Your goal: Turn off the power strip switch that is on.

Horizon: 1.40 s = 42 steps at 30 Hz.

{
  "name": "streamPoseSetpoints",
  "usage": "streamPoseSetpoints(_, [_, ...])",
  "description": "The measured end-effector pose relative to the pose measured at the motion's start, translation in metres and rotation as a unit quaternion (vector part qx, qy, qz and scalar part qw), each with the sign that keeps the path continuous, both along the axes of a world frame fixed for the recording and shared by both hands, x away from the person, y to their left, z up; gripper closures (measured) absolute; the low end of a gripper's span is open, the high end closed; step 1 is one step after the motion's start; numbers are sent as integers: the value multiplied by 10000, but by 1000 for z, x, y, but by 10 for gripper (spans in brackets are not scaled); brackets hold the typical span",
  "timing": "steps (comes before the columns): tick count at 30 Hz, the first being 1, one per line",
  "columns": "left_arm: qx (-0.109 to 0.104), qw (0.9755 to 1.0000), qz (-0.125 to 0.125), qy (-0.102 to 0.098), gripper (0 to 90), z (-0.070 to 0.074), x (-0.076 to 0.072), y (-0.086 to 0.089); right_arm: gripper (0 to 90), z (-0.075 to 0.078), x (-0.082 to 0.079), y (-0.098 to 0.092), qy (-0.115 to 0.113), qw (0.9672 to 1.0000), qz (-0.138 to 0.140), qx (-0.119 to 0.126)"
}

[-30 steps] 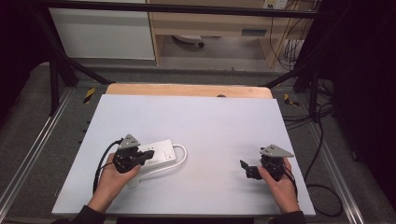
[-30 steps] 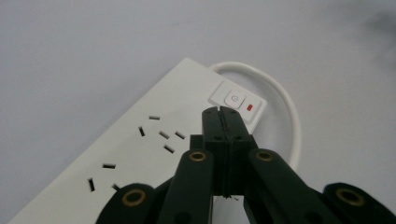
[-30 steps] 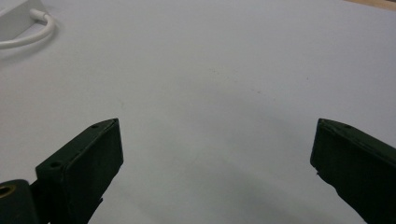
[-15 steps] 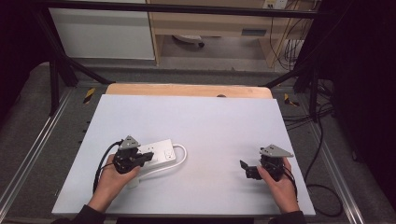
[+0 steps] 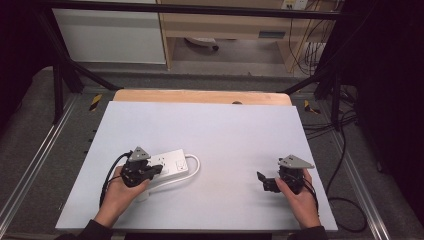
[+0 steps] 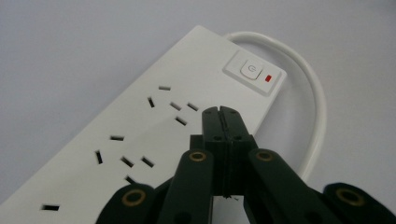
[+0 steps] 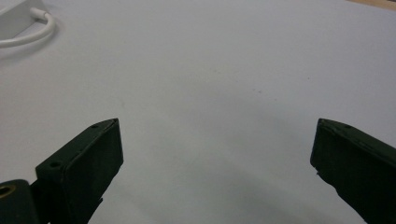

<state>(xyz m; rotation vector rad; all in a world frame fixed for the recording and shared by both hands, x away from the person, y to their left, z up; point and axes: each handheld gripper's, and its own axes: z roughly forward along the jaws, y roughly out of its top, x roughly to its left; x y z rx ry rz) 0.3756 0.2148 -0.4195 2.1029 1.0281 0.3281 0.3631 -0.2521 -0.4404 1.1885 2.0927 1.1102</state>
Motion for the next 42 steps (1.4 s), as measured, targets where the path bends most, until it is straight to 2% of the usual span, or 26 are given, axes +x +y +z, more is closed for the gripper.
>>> streamPoseSetpoints(17, [115, 9999, 0, 22, 899, -4, 1, 0, 29, 0, 0, 0, 6, 10000, 6, -8])
streamPoseSetpoints(42, [-29, 9999, 69, 129, 900, -5, 3, 5, 29, -1, 0, 1, 27, 10000, -3, -18])
